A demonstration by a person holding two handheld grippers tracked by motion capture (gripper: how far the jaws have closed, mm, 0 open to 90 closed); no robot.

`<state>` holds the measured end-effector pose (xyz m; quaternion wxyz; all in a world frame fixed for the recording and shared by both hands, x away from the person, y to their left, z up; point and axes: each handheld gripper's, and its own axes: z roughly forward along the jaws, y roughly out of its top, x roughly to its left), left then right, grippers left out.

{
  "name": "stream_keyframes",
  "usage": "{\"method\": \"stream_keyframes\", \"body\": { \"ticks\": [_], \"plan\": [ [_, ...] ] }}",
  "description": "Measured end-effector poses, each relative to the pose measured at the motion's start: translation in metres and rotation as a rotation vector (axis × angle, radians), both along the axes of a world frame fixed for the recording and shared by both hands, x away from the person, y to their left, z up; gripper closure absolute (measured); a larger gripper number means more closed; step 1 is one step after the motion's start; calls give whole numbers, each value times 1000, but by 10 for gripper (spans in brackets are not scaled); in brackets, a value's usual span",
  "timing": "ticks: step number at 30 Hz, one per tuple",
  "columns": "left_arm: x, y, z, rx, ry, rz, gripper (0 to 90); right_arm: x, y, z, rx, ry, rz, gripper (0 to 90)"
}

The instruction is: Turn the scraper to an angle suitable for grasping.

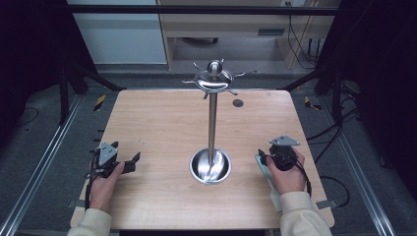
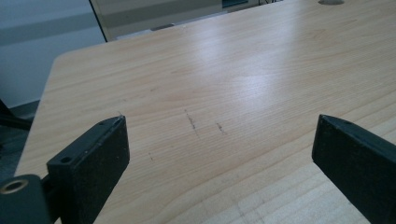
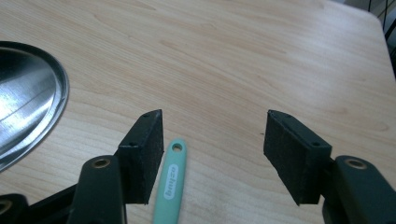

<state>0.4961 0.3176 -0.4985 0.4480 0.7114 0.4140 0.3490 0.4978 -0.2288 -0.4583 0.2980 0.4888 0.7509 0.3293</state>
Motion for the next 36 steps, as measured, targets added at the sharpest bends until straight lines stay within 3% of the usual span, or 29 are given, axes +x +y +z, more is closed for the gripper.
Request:
{"method": "stream_keyframes", "body": {
  "ticks": [3, 9, 14, 19, 21, 23, 27, 30, 36],
  "plan": [
    [-1, -2, 1, -7, -4, -3, 38, -1, 0, -1, -26, -34, 20, 395],
    [0, -3, -1, -11, 15, -16, 35, -4, 4, 0, -26, -67, 66, 423],
    [0, -3, -1, -9, 13, -11, 35, -5, 15, -1, 3, -23, 154, 463],
    [0, -3, -2, -14, 19, -11, 35, -5, 26, -3, -12, 28, 222, 546],
    [0, -4, -2, -6, 18, -12, 35, -5, 30, -5, -52, 28, 213, 552],
    [0, -4, -2, -5, 19, -13, 35, -3, 33, -6, -54, 59, 212, 599],
    [0, -5, -2, -6, 18, -16, 36, -3, 35, -9, -68, 77, 231, 772],
    [0, -5, -2, -9, 17, -18, 36, -3, 36, -10, -80, 99, 244, 849],
    [0, -6, -2, -3, 17, -22, 36, -1, 34, -13, -85, 158, 210, 898]
  ]
}}
